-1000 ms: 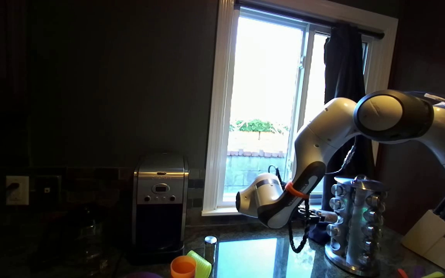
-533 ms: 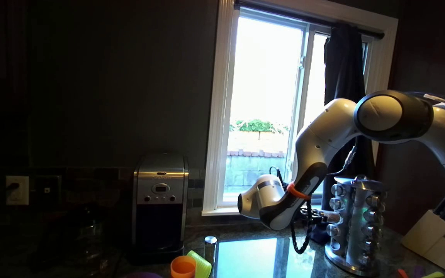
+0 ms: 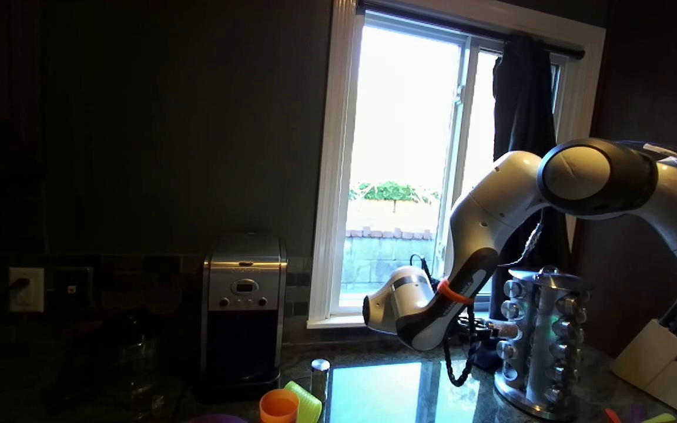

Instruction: Put one of the small containers in the seasoning rack

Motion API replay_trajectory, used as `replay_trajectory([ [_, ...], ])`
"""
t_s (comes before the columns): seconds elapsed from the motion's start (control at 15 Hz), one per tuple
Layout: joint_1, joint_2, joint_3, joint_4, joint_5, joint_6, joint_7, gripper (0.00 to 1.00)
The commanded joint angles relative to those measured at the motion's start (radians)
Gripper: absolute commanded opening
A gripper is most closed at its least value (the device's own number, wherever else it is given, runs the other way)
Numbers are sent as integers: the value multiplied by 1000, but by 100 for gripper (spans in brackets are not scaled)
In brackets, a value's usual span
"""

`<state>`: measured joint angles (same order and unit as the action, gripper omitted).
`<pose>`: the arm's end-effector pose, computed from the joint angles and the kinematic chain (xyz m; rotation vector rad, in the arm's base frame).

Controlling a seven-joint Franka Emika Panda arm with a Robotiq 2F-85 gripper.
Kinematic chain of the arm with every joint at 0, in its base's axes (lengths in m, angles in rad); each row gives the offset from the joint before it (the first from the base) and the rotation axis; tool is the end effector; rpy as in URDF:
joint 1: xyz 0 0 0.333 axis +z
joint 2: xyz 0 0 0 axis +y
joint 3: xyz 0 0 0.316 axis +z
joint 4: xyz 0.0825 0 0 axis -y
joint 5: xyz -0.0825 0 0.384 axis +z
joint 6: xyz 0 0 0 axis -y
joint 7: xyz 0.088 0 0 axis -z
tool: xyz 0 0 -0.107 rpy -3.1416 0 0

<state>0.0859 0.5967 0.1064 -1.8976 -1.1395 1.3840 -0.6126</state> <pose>0.5528 -0.0072 0.2028 1.5249 1.2055 -1.3596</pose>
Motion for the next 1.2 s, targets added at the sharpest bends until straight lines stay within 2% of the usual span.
replay_trajectory([
  [0.0, -6, 3, 7, -9, -28, -5, -19, 25],
  [1.13, -17, 10, 3, 7, -32, 9, -13, 25],
])
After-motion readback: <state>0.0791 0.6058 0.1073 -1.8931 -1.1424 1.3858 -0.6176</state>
